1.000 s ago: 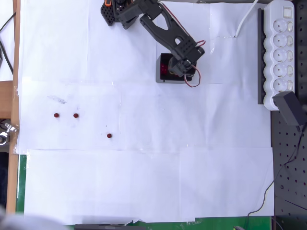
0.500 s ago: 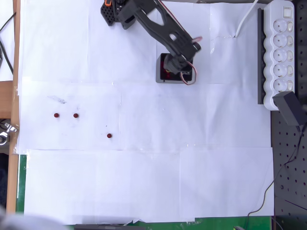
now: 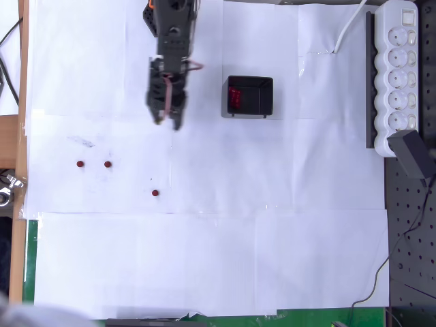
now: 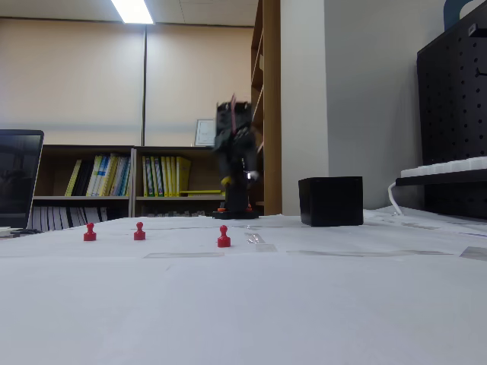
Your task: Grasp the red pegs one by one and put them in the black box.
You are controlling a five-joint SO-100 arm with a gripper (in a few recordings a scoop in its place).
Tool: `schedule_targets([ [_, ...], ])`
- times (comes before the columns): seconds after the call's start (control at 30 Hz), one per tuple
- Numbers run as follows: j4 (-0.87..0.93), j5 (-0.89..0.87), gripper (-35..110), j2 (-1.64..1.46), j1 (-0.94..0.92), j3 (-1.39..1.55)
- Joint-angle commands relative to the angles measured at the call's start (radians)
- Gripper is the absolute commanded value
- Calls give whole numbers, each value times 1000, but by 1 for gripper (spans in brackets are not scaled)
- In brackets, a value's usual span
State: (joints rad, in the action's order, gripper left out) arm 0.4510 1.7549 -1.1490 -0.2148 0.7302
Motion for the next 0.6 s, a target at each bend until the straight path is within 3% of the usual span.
schedule_targets([
  [0.0, -410, -78, 16, -137, -80, -51],
  [0.57, -512, -40, 16, -640, -160, 313],
])
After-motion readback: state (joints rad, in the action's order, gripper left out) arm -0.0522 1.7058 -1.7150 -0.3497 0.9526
